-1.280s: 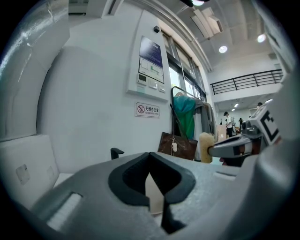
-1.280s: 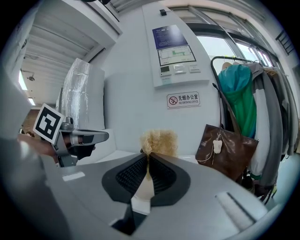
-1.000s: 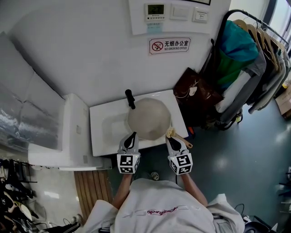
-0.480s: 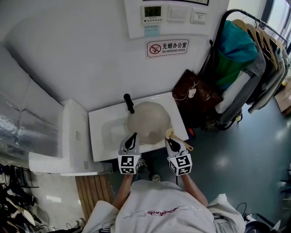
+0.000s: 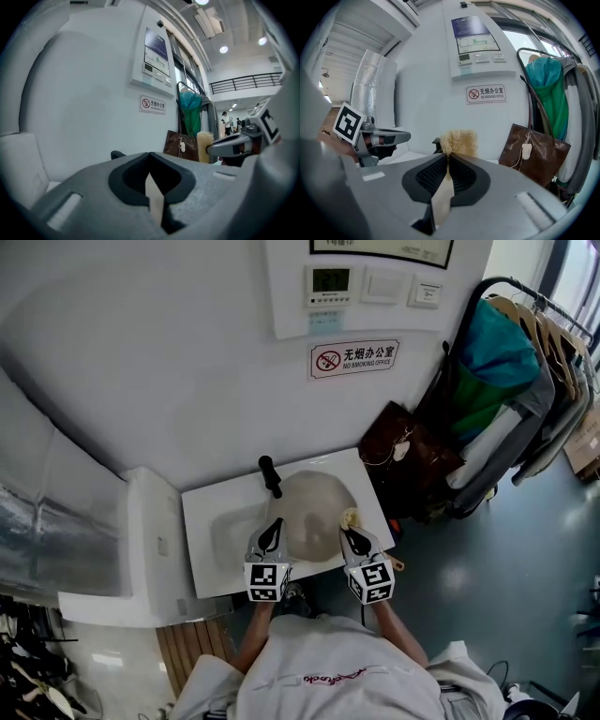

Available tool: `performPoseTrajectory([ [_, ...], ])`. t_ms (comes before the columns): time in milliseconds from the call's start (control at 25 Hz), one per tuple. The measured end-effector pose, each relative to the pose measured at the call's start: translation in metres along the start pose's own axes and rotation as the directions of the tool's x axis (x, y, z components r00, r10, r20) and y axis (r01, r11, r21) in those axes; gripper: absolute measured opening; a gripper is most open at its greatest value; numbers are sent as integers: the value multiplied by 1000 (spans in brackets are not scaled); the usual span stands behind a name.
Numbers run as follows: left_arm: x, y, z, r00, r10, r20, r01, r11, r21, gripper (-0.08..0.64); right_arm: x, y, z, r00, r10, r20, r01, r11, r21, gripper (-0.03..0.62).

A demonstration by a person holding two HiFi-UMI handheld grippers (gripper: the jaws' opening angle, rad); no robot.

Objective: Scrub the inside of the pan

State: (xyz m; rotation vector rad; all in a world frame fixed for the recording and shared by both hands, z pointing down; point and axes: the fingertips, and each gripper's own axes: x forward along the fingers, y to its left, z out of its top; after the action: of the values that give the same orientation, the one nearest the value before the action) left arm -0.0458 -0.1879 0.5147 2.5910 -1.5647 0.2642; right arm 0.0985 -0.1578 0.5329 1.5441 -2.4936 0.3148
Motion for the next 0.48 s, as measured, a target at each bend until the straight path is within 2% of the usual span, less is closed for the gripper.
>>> performPoseTrajectory([
  [480,47,48,-2,999,-39,-28,39,999,-15,0,58,-10,19,998,-53,-20,53,999,-3,24],
])
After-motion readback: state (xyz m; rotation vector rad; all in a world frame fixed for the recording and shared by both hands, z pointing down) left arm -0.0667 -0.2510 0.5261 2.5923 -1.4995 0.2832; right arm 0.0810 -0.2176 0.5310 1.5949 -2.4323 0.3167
